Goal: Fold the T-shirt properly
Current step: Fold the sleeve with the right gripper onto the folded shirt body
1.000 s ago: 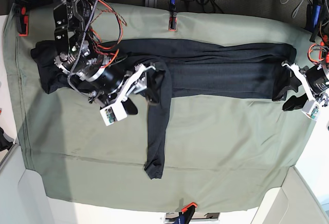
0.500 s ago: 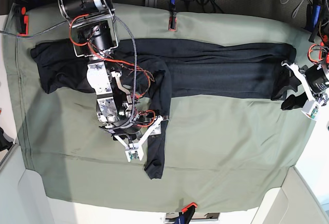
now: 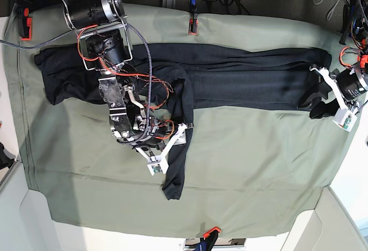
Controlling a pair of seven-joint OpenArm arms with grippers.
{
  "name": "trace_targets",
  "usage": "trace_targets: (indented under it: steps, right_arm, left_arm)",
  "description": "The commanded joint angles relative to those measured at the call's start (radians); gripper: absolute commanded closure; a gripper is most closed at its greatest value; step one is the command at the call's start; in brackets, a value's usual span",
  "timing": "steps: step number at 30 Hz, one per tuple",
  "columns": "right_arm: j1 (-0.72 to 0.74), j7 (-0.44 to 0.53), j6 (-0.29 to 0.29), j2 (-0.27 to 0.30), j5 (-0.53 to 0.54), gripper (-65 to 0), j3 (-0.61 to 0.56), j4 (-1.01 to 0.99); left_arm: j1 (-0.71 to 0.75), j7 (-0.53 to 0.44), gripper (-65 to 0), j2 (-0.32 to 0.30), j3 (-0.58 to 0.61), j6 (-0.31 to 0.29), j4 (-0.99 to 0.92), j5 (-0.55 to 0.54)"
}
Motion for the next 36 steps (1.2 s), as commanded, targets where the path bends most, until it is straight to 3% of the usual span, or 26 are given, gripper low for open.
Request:
trace_targets:
  steps: [1,6,8,12,13,18,22,28,33,36]
  right_arm:
    - [0.03,0.012,0.008,-0.007,0.021,-37.3,-0.001,0.013]
    - [0.03,0.012,0.068,-0.007,0.071,-35.5,-0.002,0.013]
    - [0.03,0.012,0.103,-0.007,0.079,-26.9,-0.003,0.013]
    - [0.03,0.002,0.212,-0.007,0.14,-0.3,-0.003,0.013]
    - [0.03,-0.012,0.233,-0.007,0.161,0.0,-0.003,0.013]
    - [0.026,-0.065,0.282,-0.007,0.221,0.0,-0.003,0.013]
    - [0.024,-0.128,0.371,-0.007,0.342,0.0,-0.007,0.02]
    - [-0.038,-0.282,0.393,-0.007,0.479,0.0,-0.072,0.174]
    - [-0.12,-0.36,0.379,-0.006,0.483,0.0,-0.145,0.361]
    - [-0.151,-0.401,0.377,-0.005,0.506,-28.0,-0.16,0.424]
  left_arm:
    - [-0.011,-0.021,-31.8,-0.024,-0.012,-0.008,0.013,-0.014]
    - [-0.011,-0.022,-31.8,-0.024,-0.012,-0.008,0.013,-0.016]
    - [-0.011,-0.023,-31.8,-0.023,-0.012,-0.008,0.013,-0.019]
    - [-0.011,-0.025,-31.8,-0.024,-0.012,-0.008,0.013,-0.019]
    - [-0.011,-0.025,-31.8,-0.024,-0.012,-0.008,0.013,-0.018]
    - [-0.011,-0.034,-31.8,-0.023,-0.012,-0.008,0.013,-0.018]
    - [-0.012,-0.041,-31.8,-0.023,-0.012,-0.008,0.013,-0.018]
    - [-0.017,-0.045,-31.8,-0.024,-0.012,-0.008,0.013,-0.017]
    - [-0.017,-0.063,-31.9,-0.023,-0.012,-0.008,0.013,-0.018]
    - [-0.018,-0.136,-31.9,-0.023,-0.012,-0.008,0.013,0.001]
